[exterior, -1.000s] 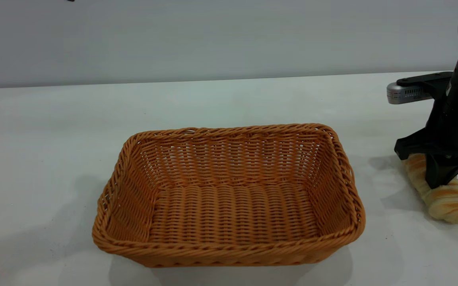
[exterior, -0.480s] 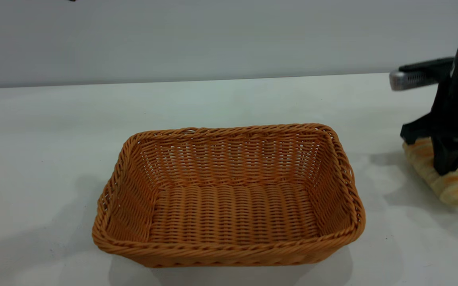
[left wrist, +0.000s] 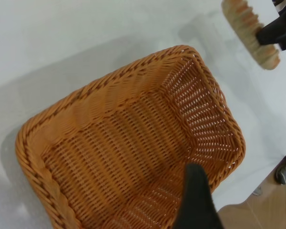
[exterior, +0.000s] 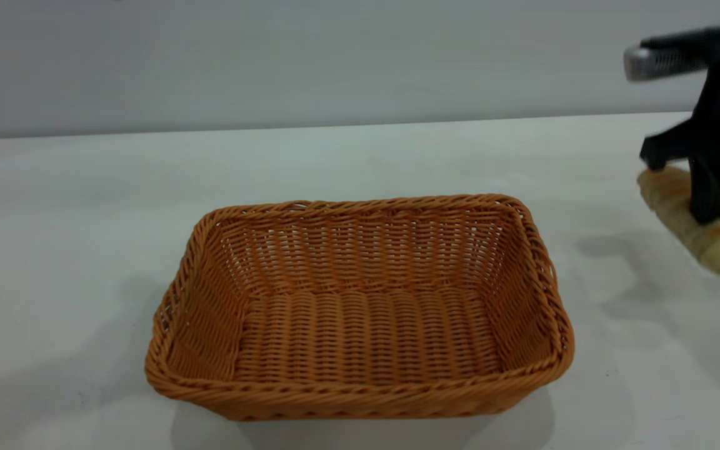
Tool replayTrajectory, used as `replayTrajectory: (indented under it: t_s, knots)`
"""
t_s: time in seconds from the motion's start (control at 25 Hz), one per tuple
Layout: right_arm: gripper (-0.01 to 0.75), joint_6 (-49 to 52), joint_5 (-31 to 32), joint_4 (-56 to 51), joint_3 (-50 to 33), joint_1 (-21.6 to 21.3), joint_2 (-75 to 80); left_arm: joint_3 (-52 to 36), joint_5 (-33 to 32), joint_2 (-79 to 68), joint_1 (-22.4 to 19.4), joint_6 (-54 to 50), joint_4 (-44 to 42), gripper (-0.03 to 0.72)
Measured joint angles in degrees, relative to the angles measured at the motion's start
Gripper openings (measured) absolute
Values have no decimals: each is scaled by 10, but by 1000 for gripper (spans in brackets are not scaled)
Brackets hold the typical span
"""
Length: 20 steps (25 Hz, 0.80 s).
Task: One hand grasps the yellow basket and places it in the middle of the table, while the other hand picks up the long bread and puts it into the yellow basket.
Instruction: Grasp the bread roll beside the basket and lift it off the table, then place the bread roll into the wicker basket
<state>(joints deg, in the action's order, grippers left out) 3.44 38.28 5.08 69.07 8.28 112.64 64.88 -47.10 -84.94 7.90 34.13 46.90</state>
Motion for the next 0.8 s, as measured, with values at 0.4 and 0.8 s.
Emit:
replayTrajectory:
  t_s: [0.4, 0.8]
  knots:
    - [18, -6, 33, -8, 0, 118, -124, 0, 0, 0, 0, 5, 2, 569]
    - [18, -17, -7, -28, -2, 290, -117, 0, 0, 0, 0, 5, 12, 569]
